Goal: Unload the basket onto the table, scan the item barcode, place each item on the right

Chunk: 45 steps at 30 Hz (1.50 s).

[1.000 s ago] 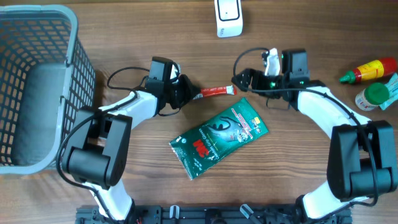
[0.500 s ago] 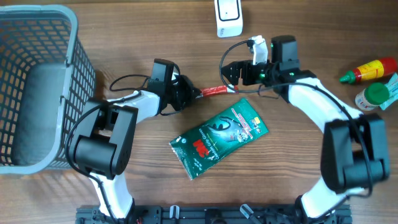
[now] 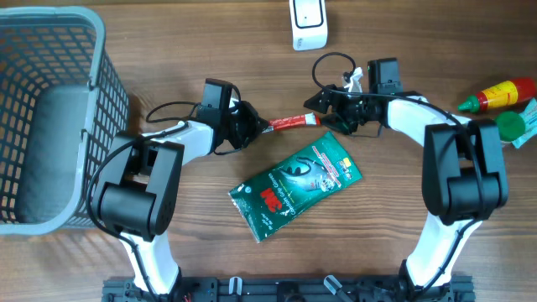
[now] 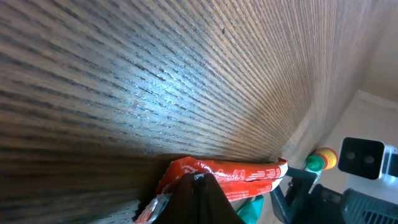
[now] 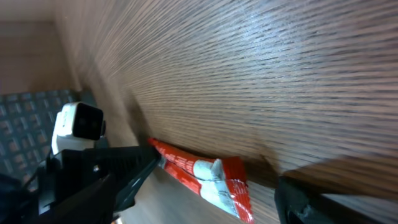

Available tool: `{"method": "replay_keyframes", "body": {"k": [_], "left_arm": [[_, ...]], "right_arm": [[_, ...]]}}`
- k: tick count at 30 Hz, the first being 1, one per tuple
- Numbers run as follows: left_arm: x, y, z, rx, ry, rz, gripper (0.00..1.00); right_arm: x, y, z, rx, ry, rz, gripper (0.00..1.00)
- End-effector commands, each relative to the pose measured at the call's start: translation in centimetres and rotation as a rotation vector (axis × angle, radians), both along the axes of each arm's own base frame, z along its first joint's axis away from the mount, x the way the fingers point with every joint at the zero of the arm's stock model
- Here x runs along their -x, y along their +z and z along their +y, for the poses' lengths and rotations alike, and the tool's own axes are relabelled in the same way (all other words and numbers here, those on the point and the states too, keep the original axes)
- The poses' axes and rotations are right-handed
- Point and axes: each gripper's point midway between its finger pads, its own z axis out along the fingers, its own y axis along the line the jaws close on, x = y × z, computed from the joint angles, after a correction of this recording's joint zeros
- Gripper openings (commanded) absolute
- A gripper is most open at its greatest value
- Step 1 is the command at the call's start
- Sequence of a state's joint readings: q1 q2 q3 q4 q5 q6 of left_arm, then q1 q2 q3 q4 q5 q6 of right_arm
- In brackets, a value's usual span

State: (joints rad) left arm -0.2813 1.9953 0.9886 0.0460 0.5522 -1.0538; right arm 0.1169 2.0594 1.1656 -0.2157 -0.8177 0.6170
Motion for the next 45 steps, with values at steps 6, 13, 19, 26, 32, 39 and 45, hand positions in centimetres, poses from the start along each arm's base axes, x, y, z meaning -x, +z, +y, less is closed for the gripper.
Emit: {"method": "replay_keyframes", "body": {"k": [6, 13, 19, 26, 32, 39, 45], "left_arm": [[0.9, -3.0, 1.5, -0.061, 0.044, 0.078, 0.04], [0.9, -3.0, 1.5, -0.061, 0.043, 0.078, 0.04], [1.0, -3.0, 1.5, -0.061, 0.043, 0.079, 0.04], [1.3, -3.2, 1.6, -0.066, 0.043, 0.097, 0.04], [1.4, -3.2, 1.6, -0.068, 0.043, 0.100, 0.04], [1.8, -3.2, 1.4, -0.056, 0.032, 0.119, 1.00], [2.3, -2.4, 0.6, -0.059, 0.003, 0.105, 1.00]], "right_arm": [[2.1, -5.3, 1.0, 0.010, 0.029, 0.106, 0.68], [3.1, -5.7, 3.0, 0.044, 0.096, 0.082, 0.60], [2.4, -6.0, 2.6, 0.077, 0.090, 0.042, 0.36], [0.2, -5.0, 3.0, 0.056, 0.059, -0.051, 0.28], [0.0, -5.0, 2.8, 0.073, 0.058, -0.068, 0.04], [-0.8, 3.8, -0.2, 0.184, 0.066, -0.264, 0.04], [0.5, 16.9, -3.0, 0.385, 0.080, -0.660, 0.04]]}}
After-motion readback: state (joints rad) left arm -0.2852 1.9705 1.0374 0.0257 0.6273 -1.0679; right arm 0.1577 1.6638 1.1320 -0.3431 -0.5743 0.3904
